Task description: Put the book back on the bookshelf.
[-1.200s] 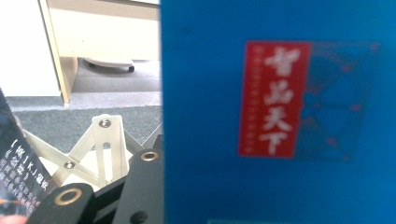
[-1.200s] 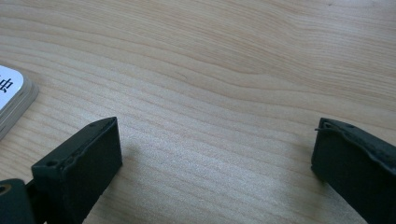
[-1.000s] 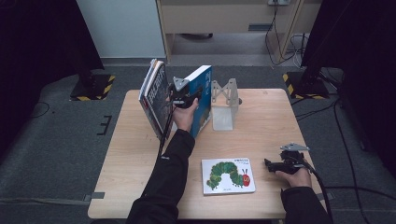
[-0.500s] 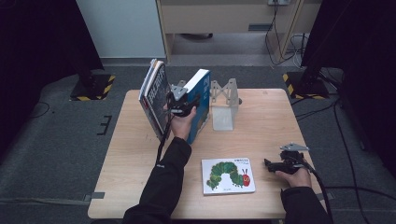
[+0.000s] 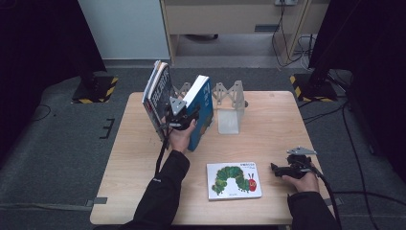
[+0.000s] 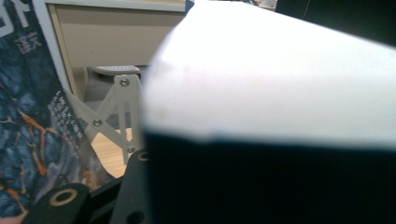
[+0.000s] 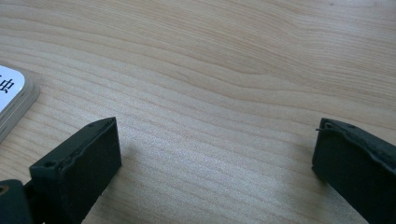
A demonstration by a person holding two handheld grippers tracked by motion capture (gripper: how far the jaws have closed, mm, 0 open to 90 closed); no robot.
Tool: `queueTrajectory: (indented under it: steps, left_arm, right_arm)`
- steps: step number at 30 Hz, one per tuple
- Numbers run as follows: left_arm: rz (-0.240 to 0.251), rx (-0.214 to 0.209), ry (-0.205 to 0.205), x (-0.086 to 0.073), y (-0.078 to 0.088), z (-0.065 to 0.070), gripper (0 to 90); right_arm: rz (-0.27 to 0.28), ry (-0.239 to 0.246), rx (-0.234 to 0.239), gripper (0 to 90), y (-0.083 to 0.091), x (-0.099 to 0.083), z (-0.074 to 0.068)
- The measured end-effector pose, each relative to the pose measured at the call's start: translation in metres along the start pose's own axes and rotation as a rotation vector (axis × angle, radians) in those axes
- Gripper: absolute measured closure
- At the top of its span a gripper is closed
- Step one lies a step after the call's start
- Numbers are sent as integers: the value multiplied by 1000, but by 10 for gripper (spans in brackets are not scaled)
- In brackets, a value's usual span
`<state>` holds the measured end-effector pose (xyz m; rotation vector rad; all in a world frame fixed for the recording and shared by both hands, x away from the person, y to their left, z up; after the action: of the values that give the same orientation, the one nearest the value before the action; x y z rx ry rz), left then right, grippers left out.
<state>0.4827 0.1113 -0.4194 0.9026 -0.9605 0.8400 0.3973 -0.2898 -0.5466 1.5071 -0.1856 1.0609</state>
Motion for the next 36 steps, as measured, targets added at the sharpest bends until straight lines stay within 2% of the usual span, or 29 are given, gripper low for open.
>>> queueTrajectory:
  steps: [11,17,21,28,32,36]
  left_arm:
    - [11,55,32,1,-11,11,589]
    - [15,50,23,1,-19,18,588]
    - [22,47,17,-2,-18,19,582]
    - [16,1,17,-5,-12,18,570]
    - [16,16,10,-6,-10,22,579]
    - [14,42,22,-6,-10,23,584]
  right_arm:
    - [-1,0,0,13,0,0,0]
    - [-2,0,0,12,0,0,0]
    - [-2,-1,0,12,0,0,0]
    - [-1,1,0,12,0,0,0]
    - [-1,2,0,12,0,0,0]
    - [-1,2,0,12,0,0,0]
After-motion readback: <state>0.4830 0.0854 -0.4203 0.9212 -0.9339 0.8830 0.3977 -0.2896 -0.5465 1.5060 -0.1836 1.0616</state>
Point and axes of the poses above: each handheld gripper's, and its own axes: y roughly backward along the jaws, x roughly out of its top, z roughly to its right, the point moved 1 cm from there along -y, roughly forward along the jaws, and after that the axes turned 12 degrees about y, right-handed, at the moved point
